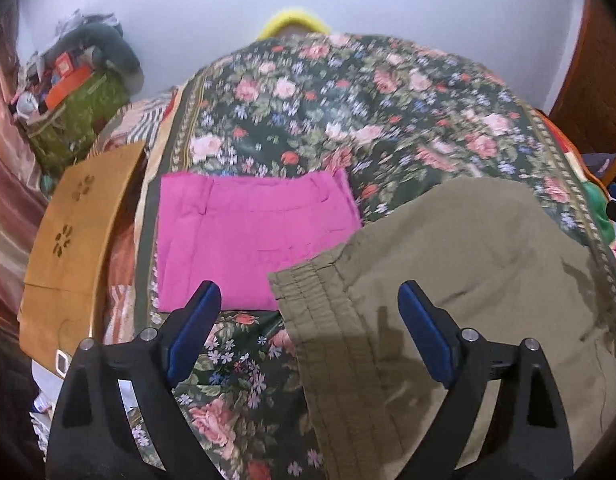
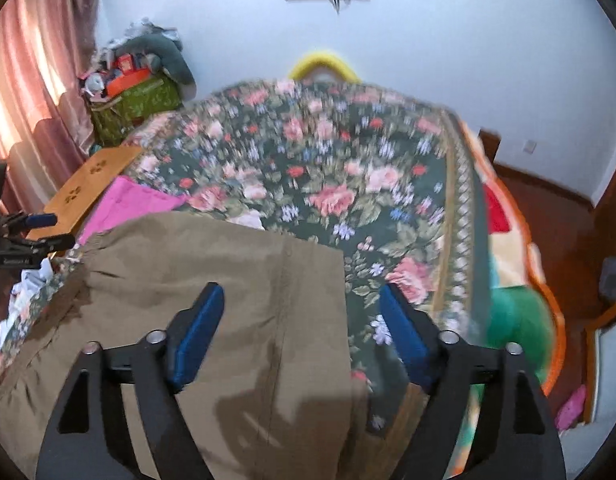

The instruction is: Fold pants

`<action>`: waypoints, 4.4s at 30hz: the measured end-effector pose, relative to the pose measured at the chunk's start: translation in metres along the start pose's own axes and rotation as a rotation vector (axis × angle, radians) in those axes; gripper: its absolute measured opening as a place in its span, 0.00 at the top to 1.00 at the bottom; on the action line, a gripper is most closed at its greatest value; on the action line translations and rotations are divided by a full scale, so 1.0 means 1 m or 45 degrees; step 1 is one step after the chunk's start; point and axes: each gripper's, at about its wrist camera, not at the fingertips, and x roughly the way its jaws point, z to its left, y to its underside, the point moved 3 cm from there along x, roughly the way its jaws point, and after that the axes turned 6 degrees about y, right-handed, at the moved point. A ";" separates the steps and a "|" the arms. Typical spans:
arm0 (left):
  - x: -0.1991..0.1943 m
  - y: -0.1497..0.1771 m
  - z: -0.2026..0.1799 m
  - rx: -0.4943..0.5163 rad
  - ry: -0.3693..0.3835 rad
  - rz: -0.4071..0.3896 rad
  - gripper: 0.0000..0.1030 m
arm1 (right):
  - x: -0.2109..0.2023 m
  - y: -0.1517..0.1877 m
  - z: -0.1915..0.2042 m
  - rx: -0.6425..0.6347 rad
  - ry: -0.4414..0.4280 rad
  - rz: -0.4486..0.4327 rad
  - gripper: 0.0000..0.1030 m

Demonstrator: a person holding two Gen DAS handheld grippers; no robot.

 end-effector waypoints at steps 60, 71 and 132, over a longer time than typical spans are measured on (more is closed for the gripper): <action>-0.129 0.015 -0.038 0.178 -0.057 -0.314 0.52 | -0.159 0.003 0.026 -0.004 -0.014 -0.353 0.92; -0.145 0.082 -0.038 0.205 0.008 -0.264 0.52 | -0.185 0.087 0.052 0.049 0.020 -0.290 0.92; -0.085 0.176 -0.031 -0.048 0.314 0.212 0.41 | -0.140 0.228 0.048 0.170 -0.052 0.173 0.67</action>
